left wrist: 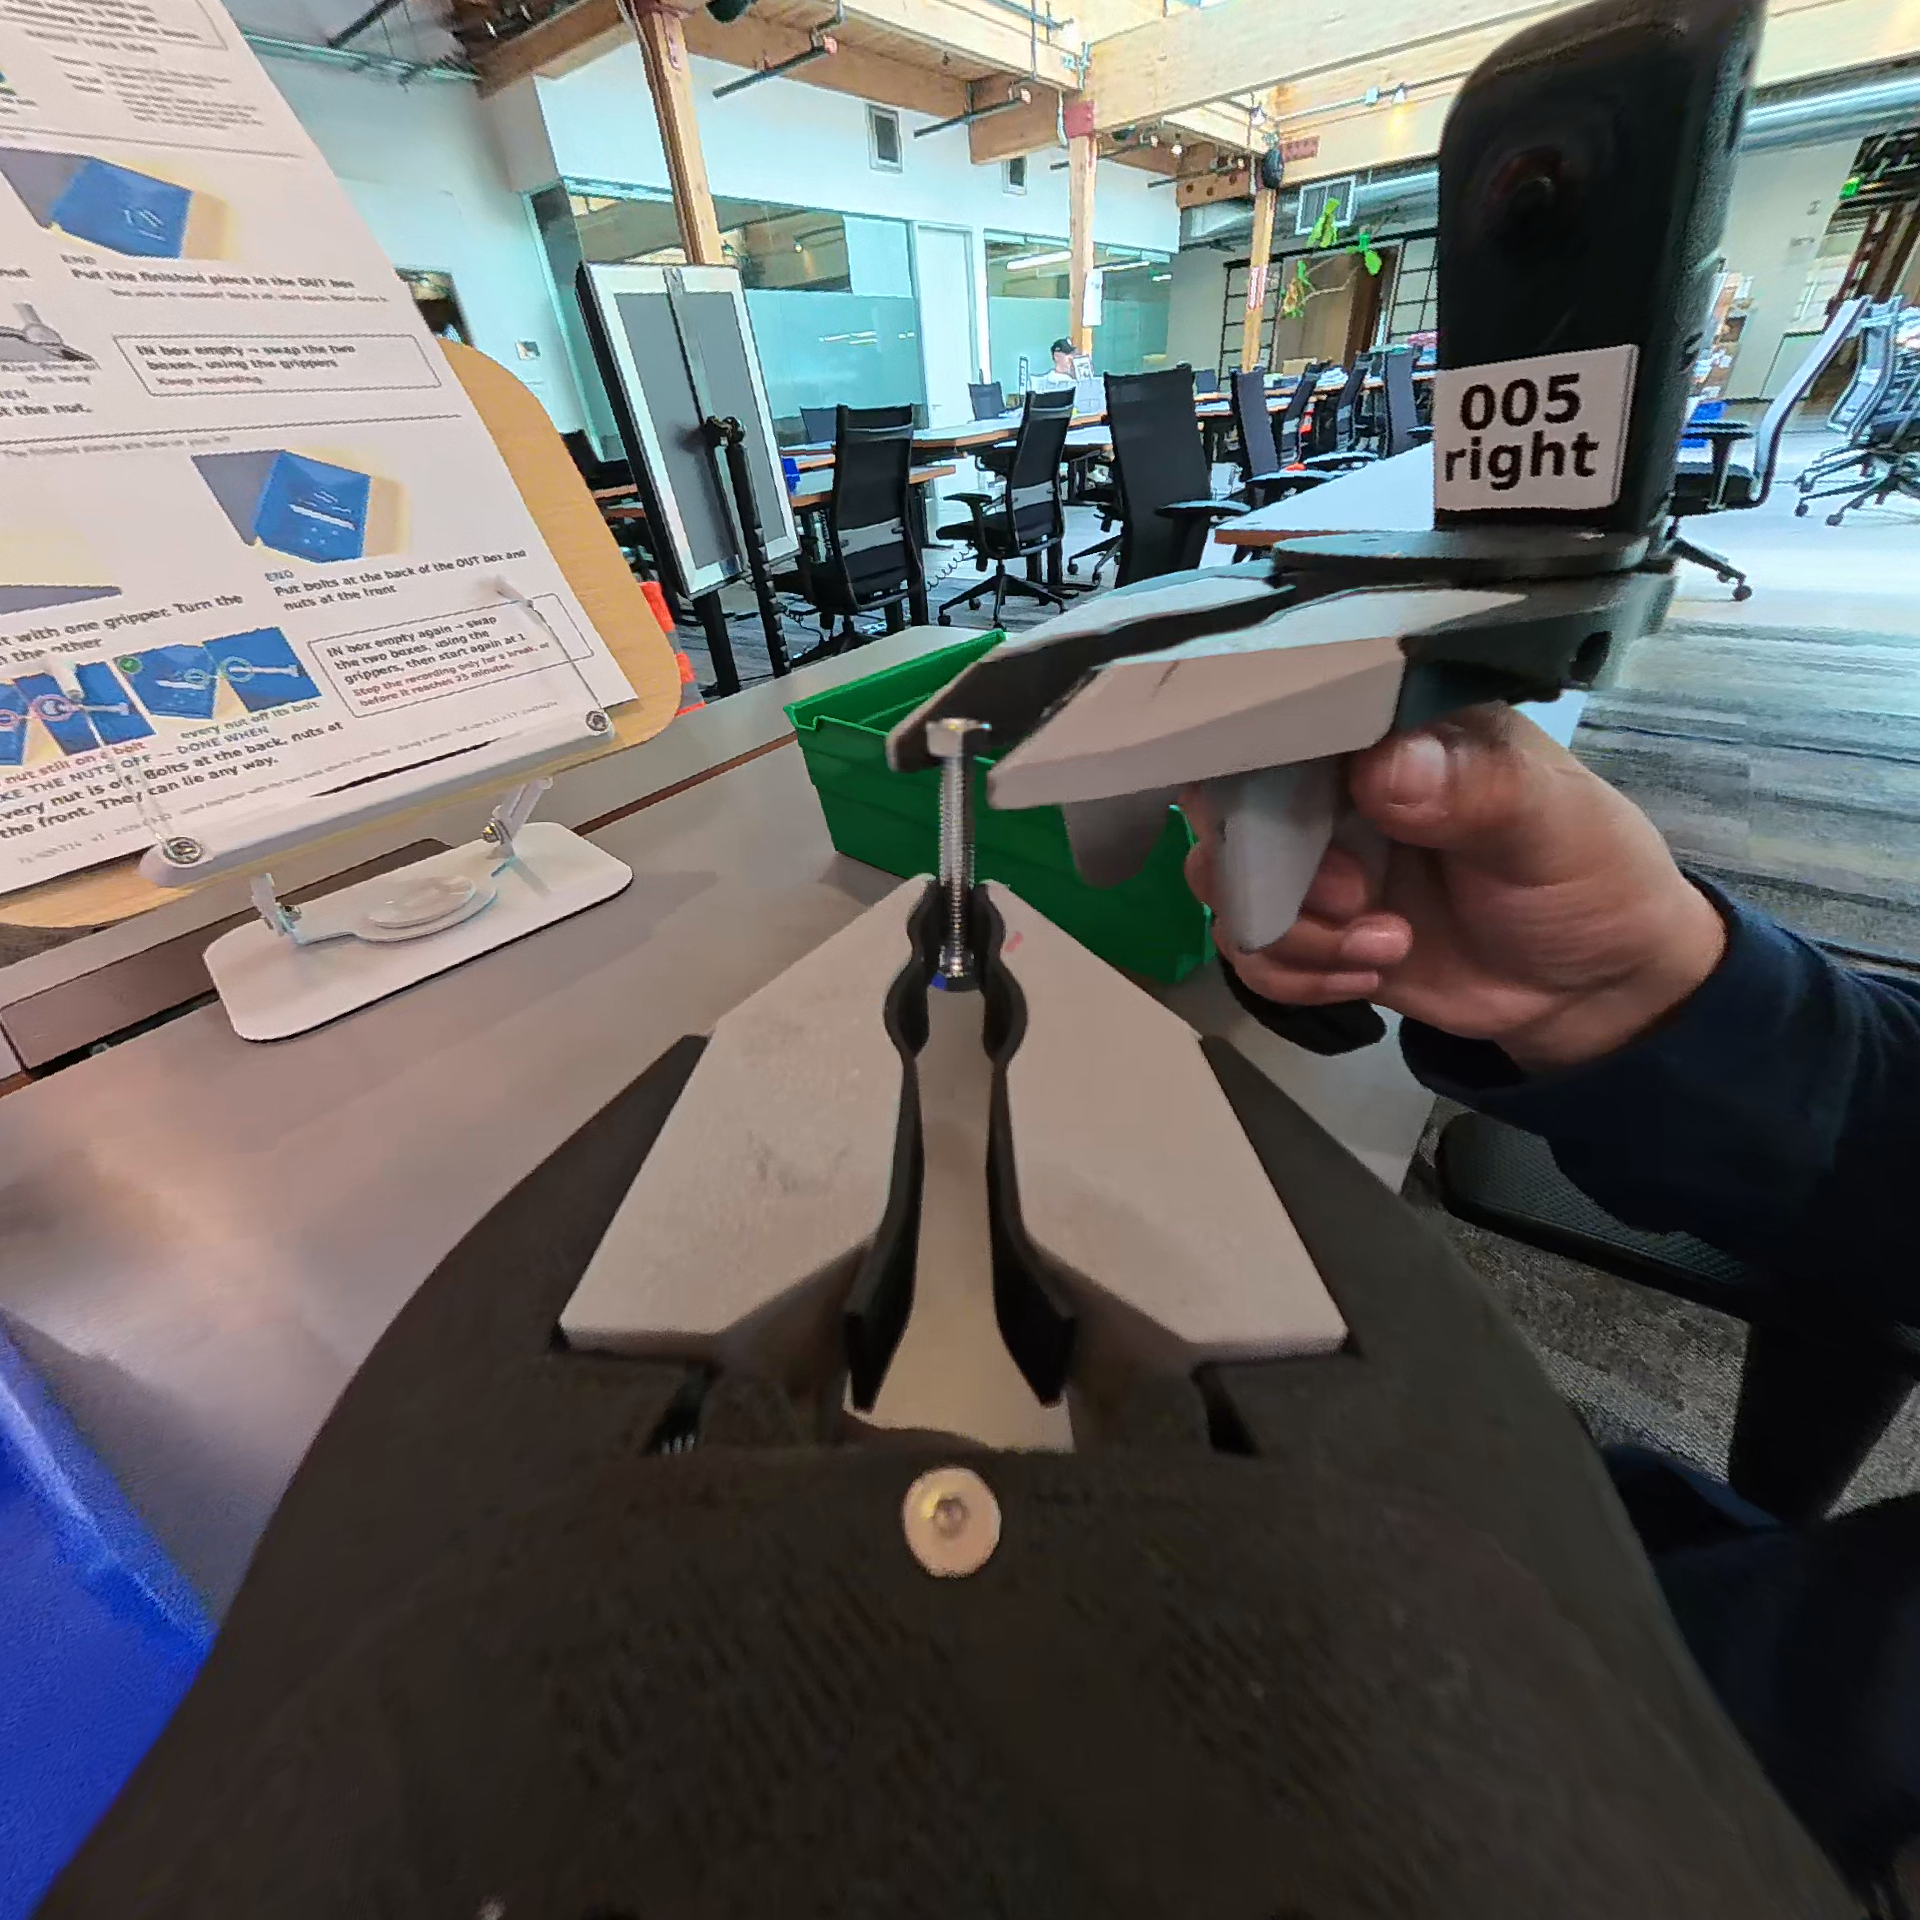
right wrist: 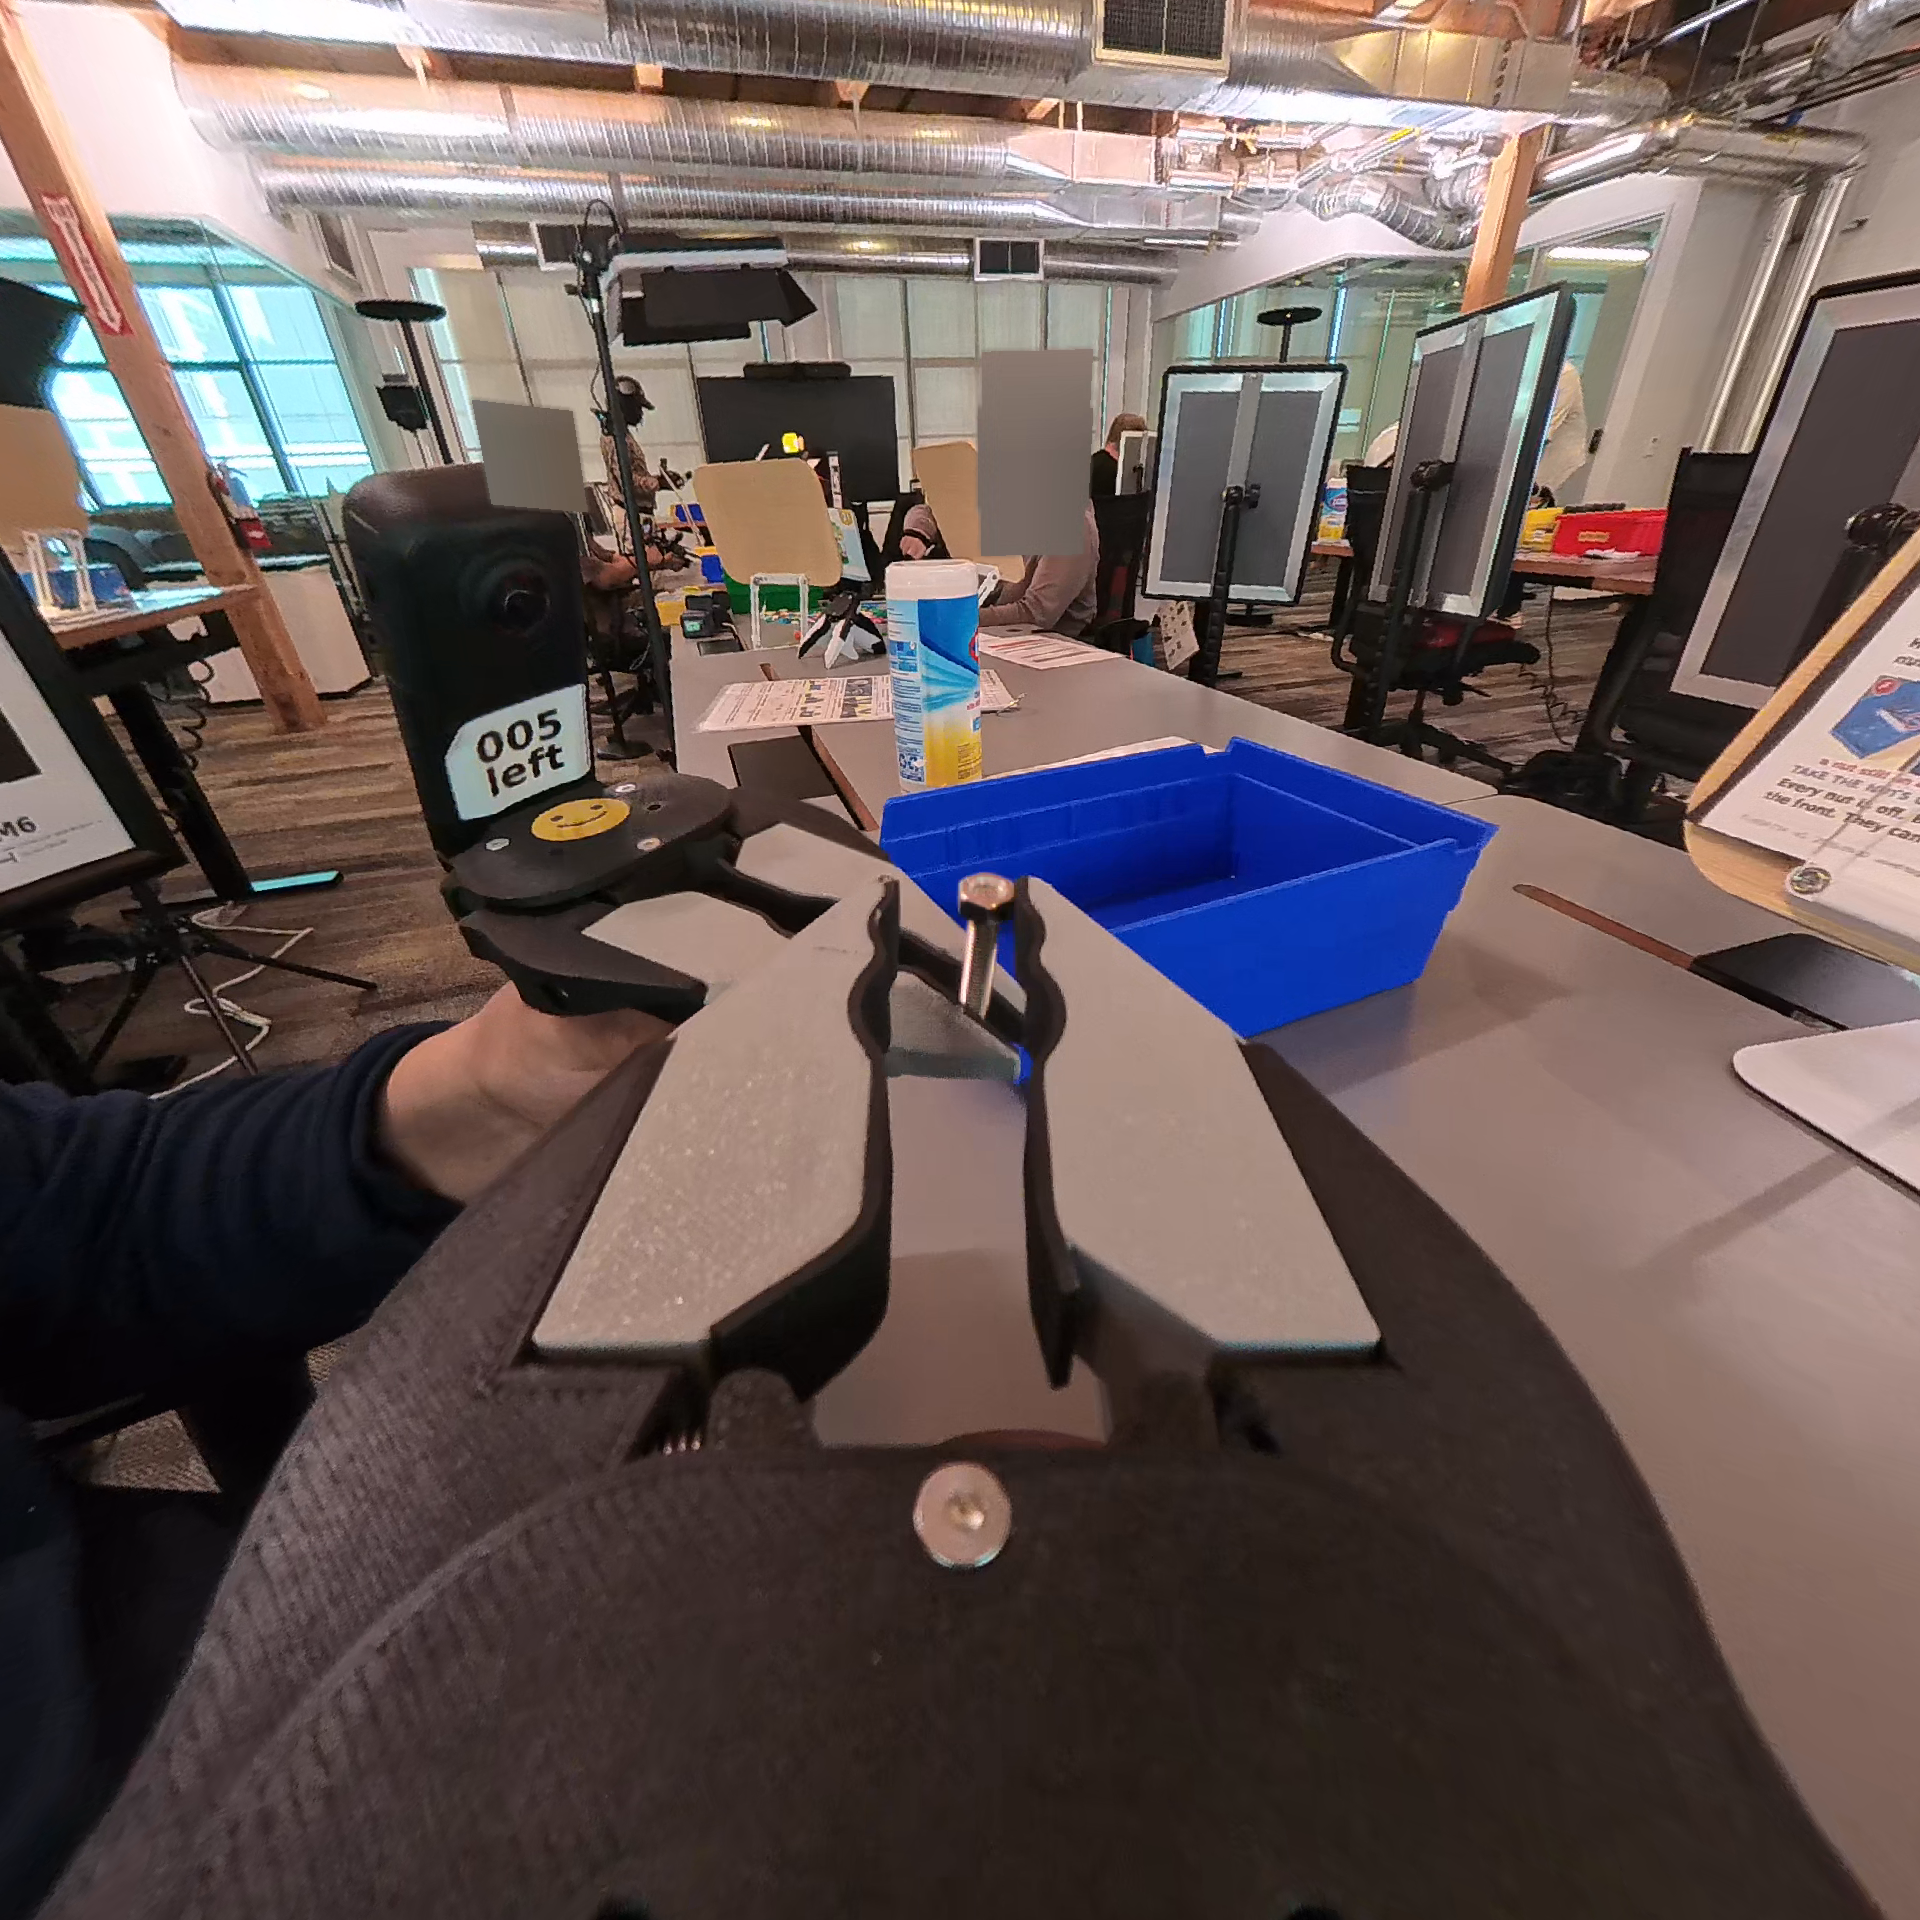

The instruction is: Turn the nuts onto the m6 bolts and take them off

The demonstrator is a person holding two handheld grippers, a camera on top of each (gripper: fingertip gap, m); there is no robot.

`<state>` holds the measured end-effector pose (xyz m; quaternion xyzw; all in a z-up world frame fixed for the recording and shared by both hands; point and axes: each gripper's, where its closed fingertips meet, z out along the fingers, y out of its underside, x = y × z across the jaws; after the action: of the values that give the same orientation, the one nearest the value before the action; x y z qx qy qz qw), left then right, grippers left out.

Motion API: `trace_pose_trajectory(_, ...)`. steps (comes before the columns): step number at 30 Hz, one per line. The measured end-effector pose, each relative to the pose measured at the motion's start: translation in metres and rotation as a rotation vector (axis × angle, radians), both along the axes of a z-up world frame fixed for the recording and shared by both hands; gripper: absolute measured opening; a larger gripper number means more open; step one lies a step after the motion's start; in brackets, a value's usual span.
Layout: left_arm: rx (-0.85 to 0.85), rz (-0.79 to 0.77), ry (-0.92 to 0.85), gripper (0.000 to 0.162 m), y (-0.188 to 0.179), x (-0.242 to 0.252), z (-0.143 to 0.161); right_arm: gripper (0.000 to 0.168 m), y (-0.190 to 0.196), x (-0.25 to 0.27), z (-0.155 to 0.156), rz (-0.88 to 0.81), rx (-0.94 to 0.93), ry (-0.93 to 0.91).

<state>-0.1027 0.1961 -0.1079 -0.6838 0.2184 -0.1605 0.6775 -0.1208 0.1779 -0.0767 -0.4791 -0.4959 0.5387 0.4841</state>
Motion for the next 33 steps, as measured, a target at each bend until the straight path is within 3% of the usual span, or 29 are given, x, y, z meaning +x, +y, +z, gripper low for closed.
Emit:
trace_pose_trajectory(15,-0.013,-0.063,0.010,0.003,-0.005,0.019,-0.005,0.006,-0.003,0.000,-0.001,0.043,-0.046,0.006)
trace_pose_trajectory(26,-0.155,-0.351,-0.198,0.003,-0.023,0.026,-0.001,0.006,-0.013,0.003,0.002,0.166,-0.115,0.005)
trace_pose_trajectory(33,-0.137,-0.307,-0.153,0.003,-0.020,0.023,-0.003,0.007,-0.010,0.002,-0.001,0.149,-0.105,-0.001)
